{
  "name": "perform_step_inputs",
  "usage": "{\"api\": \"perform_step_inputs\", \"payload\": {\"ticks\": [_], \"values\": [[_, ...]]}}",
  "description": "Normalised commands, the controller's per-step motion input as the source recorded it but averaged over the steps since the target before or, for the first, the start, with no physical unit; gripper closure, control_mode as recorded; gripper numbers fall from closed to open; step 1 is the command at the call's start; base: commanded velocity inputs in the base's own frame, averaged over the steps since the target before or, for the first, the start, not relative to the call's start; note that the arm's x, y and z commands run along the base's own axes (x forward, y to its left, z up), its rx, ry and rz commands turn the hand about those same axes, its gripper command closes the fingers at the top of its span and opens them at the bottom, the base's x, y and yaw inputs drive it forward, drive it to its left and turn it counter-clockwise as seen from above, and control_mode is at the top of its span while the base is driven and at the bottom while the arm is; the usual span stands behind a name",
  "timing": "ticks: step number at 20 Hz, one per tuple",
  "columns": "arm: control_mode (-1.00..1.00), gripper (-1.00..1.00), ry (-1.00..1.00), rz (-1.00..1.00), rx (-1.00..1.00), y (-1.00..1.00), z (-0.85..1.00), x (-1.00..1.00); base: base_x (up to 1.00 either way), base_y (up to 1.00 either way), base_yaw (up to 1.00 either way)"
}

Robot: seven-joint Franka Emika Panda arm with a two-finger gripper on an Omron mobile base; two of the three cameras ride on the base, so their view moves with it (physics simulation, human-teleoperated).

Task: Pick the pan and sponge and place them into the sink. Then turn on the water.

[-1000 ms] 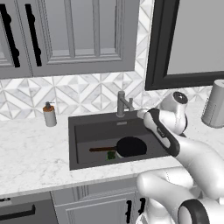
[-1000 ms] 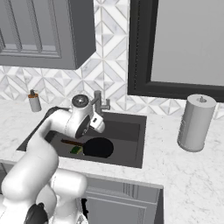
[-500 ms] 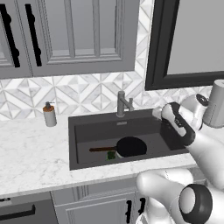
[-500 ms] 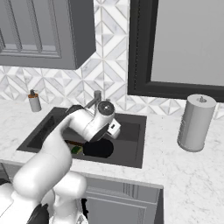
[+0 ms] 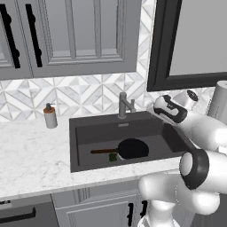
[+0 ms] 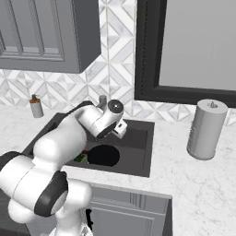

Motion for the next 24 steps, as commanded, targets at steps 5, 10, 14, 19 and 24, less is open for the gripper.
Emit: {"api": "perform_step_inputs", "payload": {"ticks": [5,10,14,19,24], "values": [[-1.00,-1.00,0.00,0.01,0.16,0.00,0.00,0.71,0.00,0.00,0.00],[-1.00,-1.00,0.01,0.00,0.06,-0.02,0.00,0.19,0.00,0.00,0.00],[-1.00,-1.00,0.00,0.00,0.00,0.08,-0.09,0.38,0.00,0.00,0.00],[-1.00,-1.00,-0.03,0.00,0.06,0.02,-0.08,0.41,0.00,0.00,0.00],[-1.00,-1.00,-0.07,0.00,0.07,0.00,-0.07,0.27,0.00,0.00,0.00]]}}
